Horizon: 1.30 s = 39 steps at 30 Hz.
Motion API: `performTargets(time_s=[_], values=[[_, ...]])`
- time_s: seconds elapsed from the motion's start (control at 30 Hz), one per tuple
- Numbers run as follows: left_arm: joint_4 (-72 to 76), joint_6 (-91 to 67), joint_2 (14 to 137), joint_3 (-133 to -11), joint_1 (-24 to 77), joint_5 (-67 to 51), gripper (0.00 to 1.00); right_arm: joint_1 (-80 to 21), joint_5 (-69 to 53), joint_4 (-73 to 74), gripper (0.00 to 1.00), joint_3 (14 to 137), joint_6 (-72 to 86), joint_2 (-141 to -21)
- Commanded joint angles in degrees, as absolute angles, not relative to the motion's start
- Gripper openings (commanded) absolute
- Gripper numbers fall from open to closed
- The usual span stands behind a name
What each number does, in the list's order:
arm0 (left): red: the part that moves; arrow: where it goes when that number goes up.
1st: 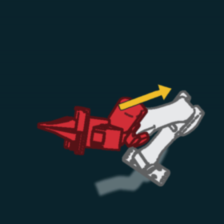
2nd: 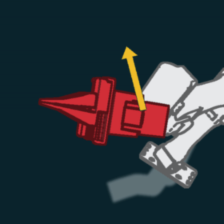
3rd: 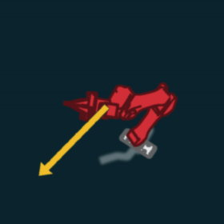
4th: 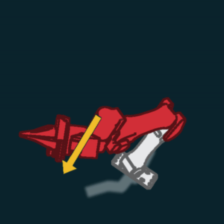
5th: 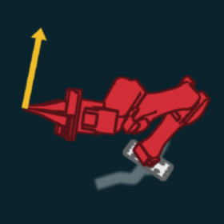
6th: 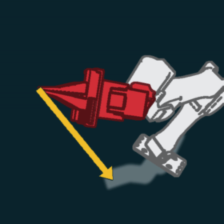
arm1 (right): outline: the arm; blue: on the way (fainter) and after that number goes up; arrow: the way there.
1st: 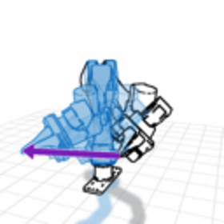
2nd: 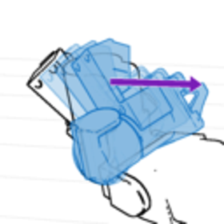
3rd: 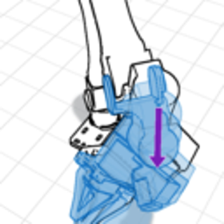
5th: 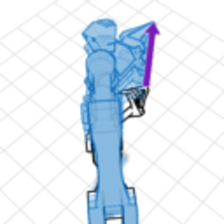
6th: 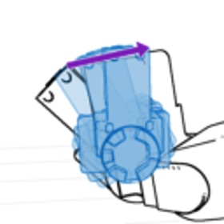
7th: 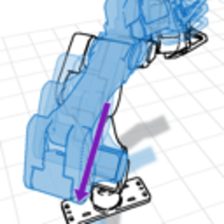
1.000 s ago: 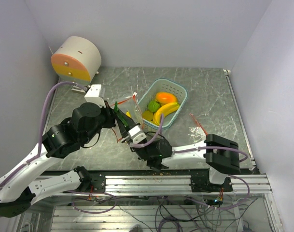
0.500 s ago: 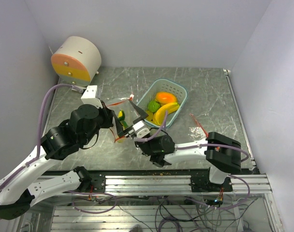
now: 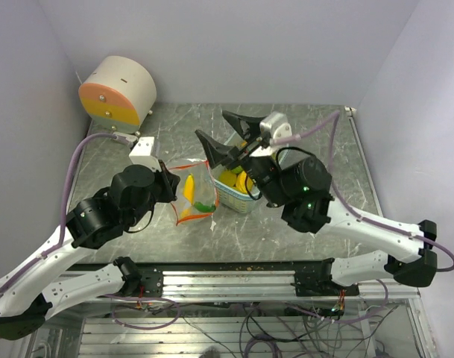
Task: Place the food in the zip-top bag and seal the zipper
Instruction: Place the fake vegetable in the zipper food storage bag, then pick up the fake vegetable from the zipper food storage bag.
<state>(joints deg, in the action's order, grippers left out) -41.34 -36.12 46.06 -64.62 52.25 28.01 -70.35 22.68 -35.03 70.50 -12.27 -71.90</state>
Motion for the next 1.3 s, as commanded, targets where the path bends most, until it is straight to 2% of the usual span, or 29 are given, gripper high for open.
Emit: performTargets(time_s=[0.0,0.17,0.33,0.6,0.8,0.9,1.1,1.2,1.27], values=[[-38.67,-37.08,44.76,-63.66,52.48,26.61,0.07,-69.98,17.55,2.47,0.67,79.79,-2.1,-74.01],[-38.94,-36.92,44.34,-63.5,52.47,26.41,0.07,-70.62,12.6,20.12,0.62,83.89,2.63,-76.63],[-39.36,-36.69,44.0,-63.01,52.47,26.67,0.07,-74.27,11.78,31.39,0.63,83.23,5.37,-75.56],[-37.88,-37.58,42.07,-59.81,52.55,26.81,0.07,-74.35,13.02,39.74,0.66,84.61,7.2,-78.02],[-37.47,-37.62,41.66,-58.84,52.5,26.9,0.07,-74.36,13.52,40.28,0.64,83.22,7.1,-79.34],[-37.49,-37.31,41.83,-58.96,52.52,26.9,0.07,-74.36,12.78,39.67,0.49,83.32,7.03,-79.3],[-36.94,-37.26,42.14,-58.67,52.53,26.43,0.07,-74.29,11.19,38.91,0.38,83.04,6.81,-79.63],[-37.03,-37.3,42.36,-58.62,52.54,26.32,0.07,-74.27,9.83,39.56,0.24,83.48,6.69,-80.63],[-37.09,-37.42,42.29,-58.62,52.55,26.45,0.07,-74.29,9.2,40.13,0.11,83.64,6.59,-80.98]])
